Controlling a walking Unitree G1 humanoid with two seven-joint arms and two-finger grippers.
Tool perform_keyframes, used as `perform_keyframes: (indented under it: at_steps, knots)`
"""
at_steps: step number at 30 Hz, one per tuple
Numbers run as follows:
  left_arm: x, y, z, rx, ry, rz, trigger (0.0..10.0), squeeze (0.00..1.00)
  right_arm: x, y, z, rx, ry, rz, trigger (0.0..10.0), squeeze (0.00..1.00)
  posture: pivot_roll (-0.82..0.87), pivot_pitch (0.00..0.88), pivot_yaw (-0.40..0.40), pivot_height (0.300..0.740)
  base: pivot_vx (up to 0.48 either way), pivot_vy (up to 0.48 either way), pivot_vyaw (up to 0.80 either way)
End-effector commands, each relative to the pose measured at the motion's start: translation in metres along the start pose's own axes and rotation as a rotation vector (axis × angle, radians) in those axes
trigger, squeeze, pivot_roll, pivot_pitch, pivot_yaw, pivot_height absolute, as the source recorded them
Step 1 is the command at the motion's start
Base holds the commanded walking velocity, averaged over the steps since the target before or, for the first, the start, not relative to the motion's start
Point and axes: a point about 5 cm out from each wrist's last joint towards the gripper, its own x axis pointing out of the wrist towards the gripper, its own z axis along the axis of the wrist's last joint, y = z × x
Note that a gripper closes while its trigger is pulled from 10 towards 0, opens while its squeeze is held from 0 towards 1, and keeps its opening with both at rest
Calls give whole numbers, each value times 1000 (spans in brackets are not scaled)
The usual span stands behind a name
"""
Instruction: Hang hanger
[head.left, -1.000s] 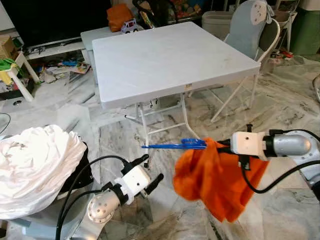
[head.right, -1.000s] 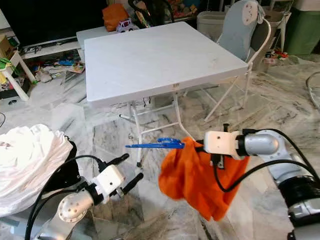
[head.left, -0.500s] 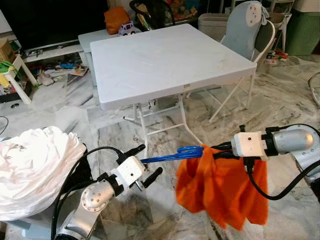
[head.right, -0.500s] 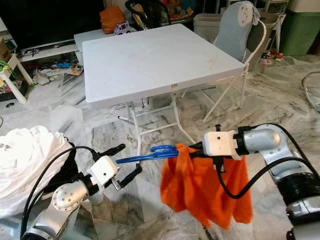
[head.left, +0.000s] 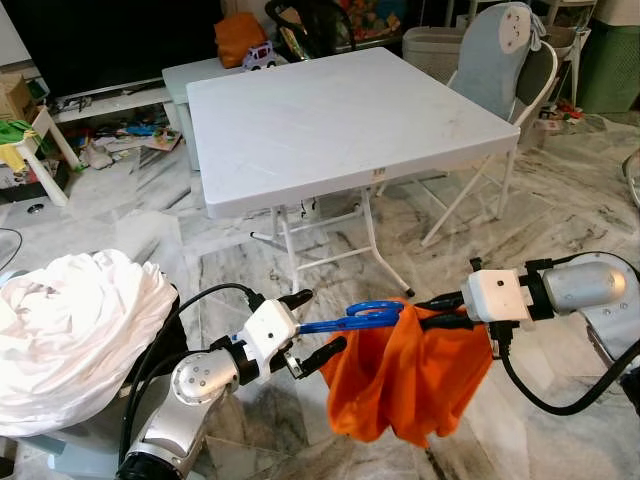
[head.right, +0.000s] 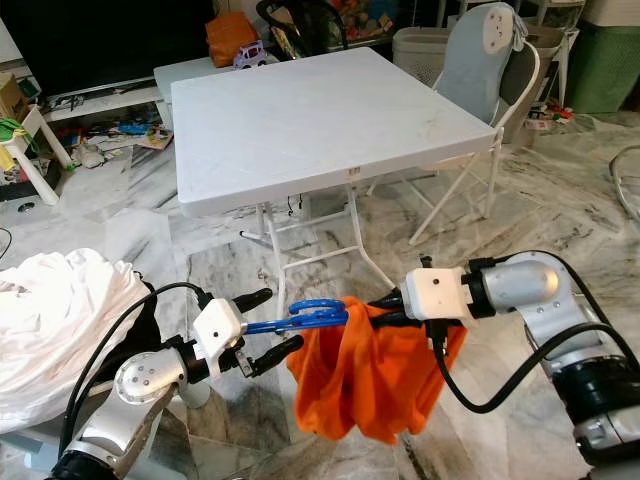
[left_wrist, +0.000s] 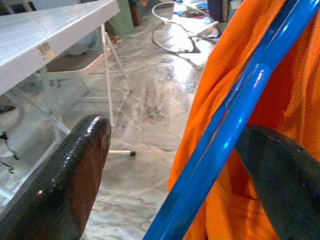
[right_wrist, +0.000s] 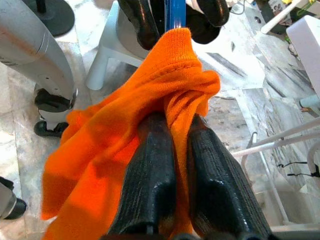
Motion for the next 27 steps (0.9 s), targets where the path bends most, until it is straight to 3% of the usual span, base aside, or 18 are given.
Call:
perform_keyframes:
  at_steps: [1,3,4,5,7,15,25,27]
  knots:
    - [-2,4,1,-4,21,-47,10000,0,-4,-6,13,-58,-41,-5,10000,0,-125,0,76,740,0,0,0]
    - [-3,4,0,-15,32,-74,10000,0,-3,-7,14,-61,-46,-7,10000,0,-125,0,76,740,0,0,0]
    - [-3,5,0,-20,36,-83,8196,0,-2,-7,15,-63,-50,-6,10000,0,-125,0,76,740,0,0,0]
    - [-3,6,0,-13,40,-86,2863,0,-1,-7,17,-64,-54,-7,10000,0,-125,0,76,740,0,0,0]
    - [-2,7,1,0,44,-98,0,0,1,-6,17,-60,-59,-2,10000,0,-121,0,74,740,0,0,0]
    - [1,7,6,17,32,-113,0,0,1,-2,13,-63,-25,23,10000,0,-122,0,72,740,0,0,0]
    - [0,14,11,128,80,-162,0,0,0,0,4,-74,34,33,10000,0,-123,0,73,740,0,0,0]
    - [-2,15,9,183,117,-184,0,0,-1,1,5,-78,31,38,10000,0,-125,0,73,740,0,0,0]
